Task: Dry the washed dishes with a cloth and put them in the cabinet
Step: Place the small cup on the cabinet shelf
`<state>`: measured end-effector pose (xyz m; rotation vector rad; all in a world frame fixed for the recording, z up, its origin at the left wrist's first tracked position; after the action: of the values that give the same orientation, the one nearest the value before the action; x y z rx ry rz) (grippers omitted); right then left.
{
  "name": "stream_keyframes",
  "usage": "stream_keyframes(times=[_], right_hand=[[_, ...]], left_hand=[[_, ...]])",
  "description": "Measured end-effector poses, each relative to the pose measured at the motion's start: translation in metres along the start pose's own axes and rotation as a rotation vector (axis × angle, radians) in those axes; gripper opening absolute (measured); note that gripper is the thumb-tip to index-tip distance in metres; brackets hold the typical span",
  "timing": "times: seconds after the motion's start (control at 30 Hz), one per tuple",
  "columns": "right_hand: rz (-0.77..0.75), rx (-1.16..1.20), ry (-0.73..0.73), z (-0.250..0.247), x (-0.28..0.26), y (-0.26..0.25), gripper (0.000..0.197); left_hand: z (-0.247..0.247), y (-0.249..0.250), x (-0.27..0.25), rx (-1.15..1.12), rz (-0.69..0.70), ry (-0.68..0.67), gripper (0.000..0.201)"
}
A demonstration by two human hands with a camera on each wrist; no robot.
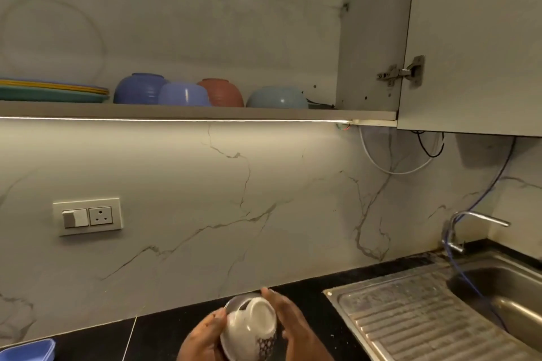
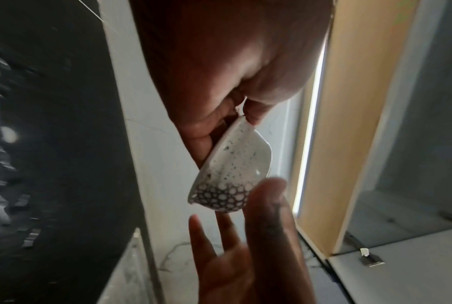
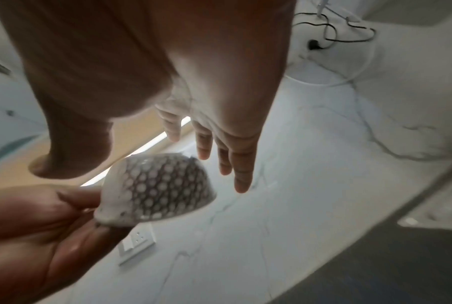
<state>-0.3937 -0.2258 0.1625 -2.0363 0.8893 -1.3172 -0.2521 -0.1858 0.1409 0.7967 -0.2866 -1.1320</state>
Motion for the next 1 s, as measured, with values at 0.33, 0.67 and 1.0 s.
stream_keyframes(times=[0.33,0.67,1.0], right_hand=[[-0.273,0.079,0.135,-0.098,0.094,-0.120,0.092],[-0.235,-0.256,0.341,-0.170,0.235,-0.200,0.078],[-0.139,-0.451,0.170,-0.094,0.321,-0.212,0.084]], left_hand=[[0.115,0.132,-0.037,0.544,0.546,-0.141,0.037],[0.143,0.287,-0.019,1.669,1.490,0.234,0.065],[0.134,0.304,0.005,1.959,1.439,0.344,0.087]])
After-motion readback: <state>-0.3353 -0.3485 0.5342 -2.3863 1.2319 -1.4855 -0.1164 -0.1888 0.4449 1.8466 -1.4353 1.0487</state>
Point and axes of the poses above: each hand's wrist, its own x-axis towards the middle knuckle, its own z-axis out of the palm, y = z × x, the point moved 6 cm from there along x, towards the middle knuckle, and after that the axes turned 8 degrees about y, right-handed, at the moved point
